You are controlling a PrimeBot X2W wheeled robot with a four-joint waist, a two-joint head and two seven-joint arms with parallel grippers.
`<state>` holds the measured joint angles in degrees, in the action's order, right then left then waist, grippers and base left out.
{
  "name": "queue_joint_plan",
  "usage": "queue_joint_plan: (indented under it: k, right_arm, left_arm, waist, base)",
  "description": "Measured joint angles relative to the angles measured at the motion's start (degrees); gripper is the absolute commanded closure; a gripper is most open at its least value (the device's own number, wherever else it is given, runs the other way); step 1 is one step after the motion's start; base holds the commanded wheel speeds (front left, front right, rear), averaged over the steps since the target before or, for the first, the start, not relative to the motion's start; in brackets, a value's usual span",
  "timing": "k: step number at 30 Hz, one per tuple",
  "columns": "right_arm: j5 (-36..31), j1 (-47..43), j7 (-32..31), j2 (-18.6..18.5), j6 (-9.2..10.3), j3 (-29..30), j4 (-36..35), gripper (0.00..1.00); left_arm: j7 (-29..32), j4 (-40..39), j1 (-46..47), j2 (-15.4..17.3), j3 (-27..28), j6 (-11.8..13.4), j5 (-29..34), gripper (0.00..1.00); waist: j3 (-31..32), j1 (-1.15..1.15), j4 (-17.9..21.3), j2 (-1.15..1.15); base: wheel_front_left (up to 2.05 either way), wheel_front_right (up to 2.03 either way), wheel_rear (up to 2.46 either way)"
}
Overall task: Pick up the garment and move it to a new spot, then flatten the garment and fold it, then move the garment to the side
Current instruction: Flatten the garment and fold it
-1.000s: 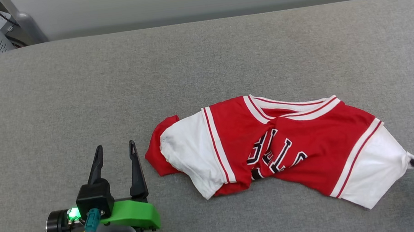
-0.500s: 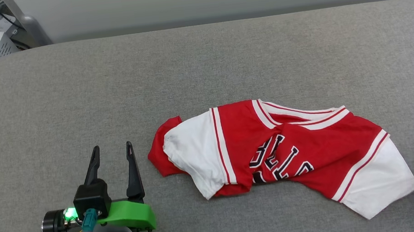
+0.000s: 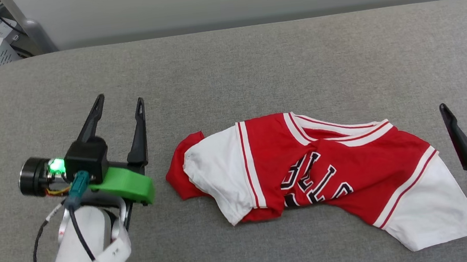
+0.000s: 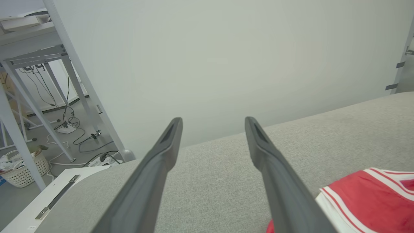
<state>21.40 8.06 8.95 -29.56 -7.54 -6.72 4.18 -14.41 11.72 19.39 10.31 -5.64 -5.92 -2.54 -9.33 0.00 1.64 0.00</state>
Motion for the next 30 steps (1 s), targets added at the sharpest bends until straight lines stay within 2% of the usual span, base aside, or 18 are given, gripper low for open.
queue_joint_plan:
  k: [5, 9, 17, 20, 23, 29, 30]
  right_arm:
    - [-4.5, -2.3, -2.8, 4.8, 0.00, 1.3, -5.3, 0.00]
    - [-5.4, -2.4, -3.6, 5.6, 0.00, 1.1, -6.4, 0.00]
    - [-5.9, -1.2, -3.8, 6.1, 0.00, -1.3, -6.4, 0.00]
    - [-6.0, 0.5, -3.9, 6.2, 0.00, -2.3, -6.1, 0.00]
    - [-6.0, 2.3, -3.5, 6.1, 0.00, -3.4, -5.5, 0.00]
    - [-6.0, 6.5, -2.0, 6.6, 0.00, -6.4, -2.9, 0.00]
    - [-6.0, 6.8, -1.7, 6.7, 0.00, -6.7, -2.5, 0.00]
  left_arm:
    - [6.7, 3.3, 10.2, 3.8, -6.2, -1.3, -3.3, 0.00]
    - [16.0, 4.5, 18.8, 7.6, -17.3, -1.4, -12.0, 0.00]
    - [39.5, 5.3, 34.9, 14.5, -39.5, -1.4, -29.7, 0.00]
    - [46.6, 5.4, 39.4, 14.9, -46.1, -1.4, -36.7, 0.00]
    - [51.5, 5.6, 43.6, 15.1, -52.7, -1.4, -40.7, 0.00]
    - [57.6, 9.5, 48.2, 17.0, -66.4, -1.4, -46.3, 0.00]
    - [57.8, 10.0, 48.2, 17.2, -66.8, -1.4, -46.3, 0.00]
  waist:
    - [-1.0, 0.00, 0.1, 0.00]
    - [-2.2, 0.00, 0.4, 0.00]
    - [-5.8, 0.00, 1.6, 0.00]
    - [-7.4, 0.00, 2.3, 0.00]
    - [-9.2, 0.00, 3.0, 0.00]
    - [-13.9, 0.01, 5.6, 0.00]
    - [-14.3, 0.01, 5.9, 0.00]
  base:
    - [0.00, 0.00, 0.00]
    - [0.00, 0.00, 0.00]
    - [0.00, 0.00, 0.00]
    - [0.00, 0.00, 0.00]
    - [0.00, 0.00, 0.00]
    - [0.00, 0.00, 0.00]
    - [0.00, 0.00, 0.00]
